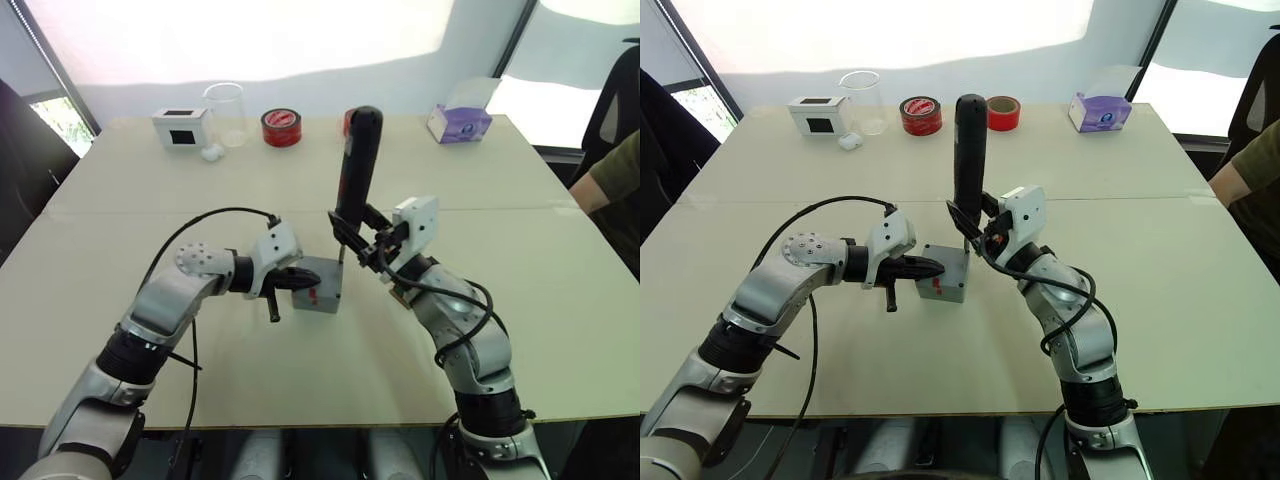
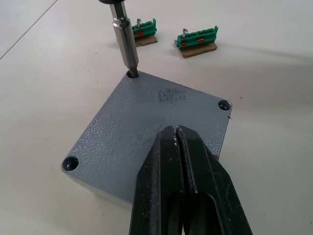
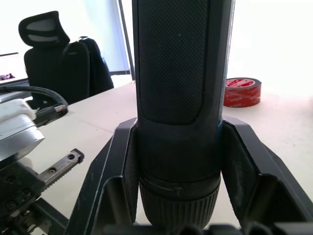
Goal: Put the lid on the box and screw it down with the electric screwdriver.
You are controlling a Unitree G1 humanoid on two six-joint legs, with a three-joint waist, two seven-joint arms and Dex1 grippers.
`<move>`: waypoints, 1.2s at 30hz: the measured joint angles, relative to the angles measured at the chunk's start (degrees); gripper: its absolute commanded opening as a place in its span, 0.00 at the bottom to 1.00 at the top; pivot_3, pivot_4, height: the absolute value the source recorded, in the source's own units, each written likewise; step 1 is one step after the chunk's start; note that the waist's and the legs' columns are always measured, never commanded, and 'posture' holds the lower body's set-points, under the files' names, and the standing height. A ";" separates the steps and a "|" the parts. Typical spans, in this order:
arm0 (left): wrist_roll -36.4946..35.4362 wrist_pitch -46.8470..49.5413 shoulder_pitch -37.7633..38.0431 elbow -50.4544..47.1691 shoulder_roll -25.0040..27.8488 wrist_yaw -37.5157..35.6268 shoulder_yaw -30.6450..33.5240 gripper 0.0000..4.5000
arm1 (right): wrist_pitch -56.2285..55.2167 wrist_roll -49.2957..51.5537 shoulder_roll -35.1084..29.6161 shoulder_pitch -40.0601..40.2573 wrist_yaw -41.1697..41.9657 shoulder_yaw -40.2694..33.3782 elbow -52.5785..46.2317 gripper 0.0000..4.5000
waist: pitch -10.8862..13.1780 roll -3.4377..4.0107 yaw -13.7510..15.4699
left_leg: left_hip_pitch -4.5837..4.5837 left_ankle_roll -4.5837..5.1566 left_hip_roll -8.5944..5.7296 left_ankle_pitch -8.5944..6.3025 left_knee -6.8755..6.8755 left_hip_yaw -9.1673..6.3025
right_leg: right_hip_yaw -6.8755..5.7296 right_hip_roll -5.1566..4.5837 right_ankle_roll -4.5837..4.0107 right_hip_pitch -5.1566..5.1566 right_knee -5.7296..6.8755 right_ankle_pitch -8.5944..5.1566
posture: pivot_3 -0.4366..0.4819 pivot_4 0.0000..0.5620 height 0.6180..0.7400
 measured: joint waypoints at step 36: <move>0.23 -0.12 0.37 0.06 -0.04 0.11 0.00 0.00 | -0.78 -1.23 -0.45 0.44 0.39 1.16 0.04 0.38 | -0.36 -0.02 0.00 | 0.22 -0.02 0.01 0.01 -0.48 0.00 | -0.01 -0.05 -0.11 0.05 -0.19 -0.07 | 0.48 0.27 1.00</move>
